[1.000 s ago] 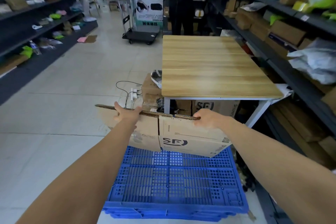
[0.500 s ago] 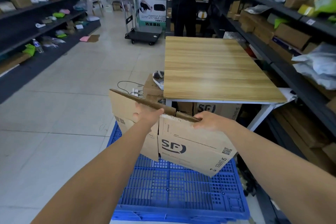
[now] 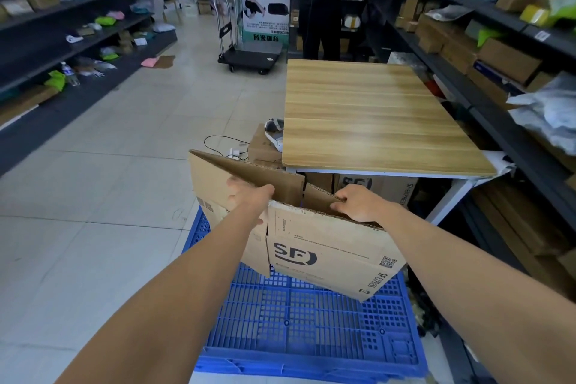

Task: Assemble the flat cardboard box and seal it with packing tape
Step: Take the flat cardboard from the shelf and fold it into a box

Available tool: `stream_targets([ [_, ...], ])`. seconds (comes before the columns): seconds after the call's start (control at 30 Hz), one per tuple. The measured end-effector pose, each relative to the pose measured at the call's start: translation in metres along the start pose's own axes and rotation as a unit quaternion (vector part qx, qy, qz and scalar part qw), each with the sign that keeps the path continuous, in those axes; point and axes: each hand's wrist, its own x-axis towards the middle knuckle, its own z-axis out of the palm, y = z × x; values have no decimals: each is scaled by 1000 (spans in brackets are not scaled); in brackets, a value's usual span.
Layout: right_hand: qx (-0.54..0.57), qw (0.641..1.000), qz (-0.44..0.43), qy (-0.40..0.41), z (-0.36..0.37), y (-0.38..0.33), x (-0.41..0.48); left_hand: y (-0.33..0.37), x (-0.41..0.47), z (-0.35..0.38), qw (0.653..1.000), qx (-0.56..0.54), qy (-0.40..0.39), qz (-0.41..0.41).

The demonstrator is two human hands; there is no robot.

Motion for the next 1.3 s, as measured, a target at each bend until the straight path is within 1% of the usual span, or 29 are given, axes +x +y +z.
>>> stream_targets([
  [0.1, 3, 1000, 7, 19, -4, -2, 1, 5, -1, -6, 999, 5, 41, -1],
  [0.2, 2, 997, 49, 59, -8, 2, 3, 5, 2, -17, 992, 98, 45, 61],
  [0.27, 8, 991, 101, 92, -9, 11, 4, 2, 3, -27, 981, 164, 38, 101],
  [0.37, 67, 968, 185, 157, -10, 22, 2, 1, 1, -40, 956, 241, 28, 163],
  [0.47, 104, 947, 228, 202, -14, 27, -4, -3, -2, -47, 933, 298, 25, 199],
  [0.53, 113, 943, 239, 202, -15, 31, -7, -12, -4, -49, 923, 319, 27, 211],
  [0.67, 129, 948, 247, 154, -4, 39, -13, -27, -15, -44, 904, 368, 2, 217],
  [0.73, 136, 948, 237, 161, 1, 40, -12, -28, -17, -43, 895, 381, 1, 231],
  [0.83, 149, 952, 213, 165, 2, 36, -9, -26, -18, -45, 898, 376, 5, 230],
  [0.97, 149, 960, 189, 147, 1, 30, -13, -22, -20, -47, 912, 345, 28, 222],
  [1.1, 141, 958, 201, 148, -5, 35, -14, -16, -25, -48, 899, 379, 41, 217],
  [1.2, 129, 961, 193, 150, -5, 40, -17, -16, -26, -42, 901, 387, -6, 197],
  [1.3, 137, 962, 183, 147, -2, 45, -17, -17, -27, -36, 914, 349, -67, 194],
])
